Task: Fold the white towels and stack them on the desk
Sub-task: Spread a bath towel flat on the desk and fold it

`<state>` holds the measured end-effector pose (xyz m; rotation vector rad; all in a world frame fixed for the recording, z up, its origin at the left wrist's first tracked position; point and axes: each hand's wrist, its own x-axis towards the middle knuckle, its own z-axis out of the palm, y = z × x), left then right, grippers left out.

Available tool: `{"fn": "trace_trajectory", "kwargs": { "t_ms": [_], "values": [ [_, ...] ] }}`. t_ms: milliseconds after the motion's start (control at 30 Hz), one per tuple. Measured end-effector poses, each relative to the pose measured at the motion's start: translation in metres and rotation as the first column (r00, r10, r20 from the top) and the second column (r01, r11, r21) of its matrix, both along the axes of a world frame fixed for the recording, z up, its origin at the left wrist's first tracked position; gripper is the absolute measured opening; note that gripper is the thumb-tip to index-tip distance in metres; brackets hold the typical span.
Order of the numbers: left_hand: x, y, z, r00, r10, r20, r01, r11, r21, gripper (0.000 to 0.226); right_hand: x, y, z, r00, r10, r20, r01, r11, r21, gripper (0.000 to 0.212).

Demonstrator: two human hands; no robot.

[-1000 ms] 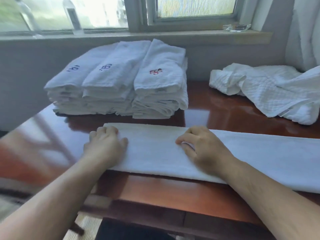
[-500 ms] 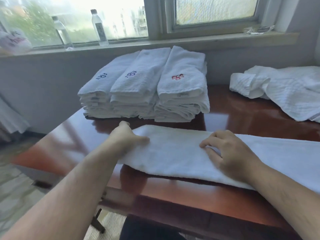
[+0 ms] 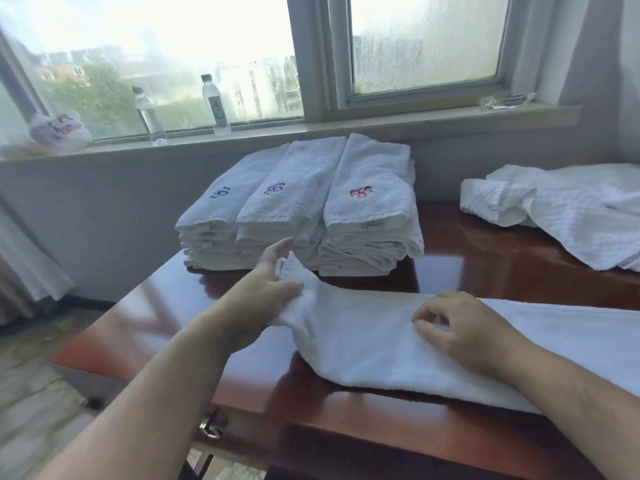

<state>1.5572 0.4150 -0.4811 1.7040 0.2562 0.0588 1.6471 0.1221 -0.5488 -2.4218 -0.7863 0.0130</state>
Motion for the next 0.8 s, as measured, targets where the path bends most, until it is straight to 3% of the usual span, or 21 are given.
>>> {"fn": "trace_trajectory", "kwargs": {
  "t_ms": [67, 167, 333, 500, 633, 733, 800],
  "values": [
    [0.008, -0.025, 0.013, 0.995, -0.082, 0.056, 0.079, 0.995, 0.063, 0.073, 0.002, -0.003, 0.008, 0.990, -0.033, -0.140, 0.049, 0.993, 0.108, 0.030],
    [0.030, -0.072, 0.021, 0.980, -0.185, 0.077, 0.172, 0.973, 0.155, 0.061, 0.001, -0.013, 0.021, 0.938, -0.079, -0.337, 0.186, 0.936, 0.300, 0.036],
    [0.069, -0.169, 0.009, 0.946, -0.322, 0.030, 0.302, 0.913, 0.276, 0.065, 0.002, -0.056, 0.033, 0.708, -0.015, -0.706, 0.555, 0.630, 0.543, 0.058],
    [0.091, -0.265, 0.000, 0.889, -0.458, -0.025, 0.447, 0.852, 0.273, 0.075, 0.005, -0.132, 0.035, 0.599, 0.095, -0.795, 0.655, 0.513, 0.555, 0.076],
    [0.104, -0.310, -0.001, 0.839, -0.544, 0.024, 0.534, 0.830, 0.163, 0.083, 0.005, -0.185, 0.037, 0.544, 0.155, -0.825, 0.727, 0.404, 0.556, 0.089],
    [0.110, -0.317, -0.006, 0.827, -0.561, 0.038, 0.546, 0.817, 0.186, 0.071, 0.003, -0.211, 0.036, 0.498, 0.225, -0.838, 0.724, 0.424, 0.544, 0.087],
    [0.112, -0.306, -0.013, 0.836, -0.545, 0.073, 0.496, 0.805, 0.327, 0.055, 0.003, -0.220, 0.036, 0.470, 0.180, -0.864, 0.731, 0.470, 0.495, 0.074]
  ]
}}
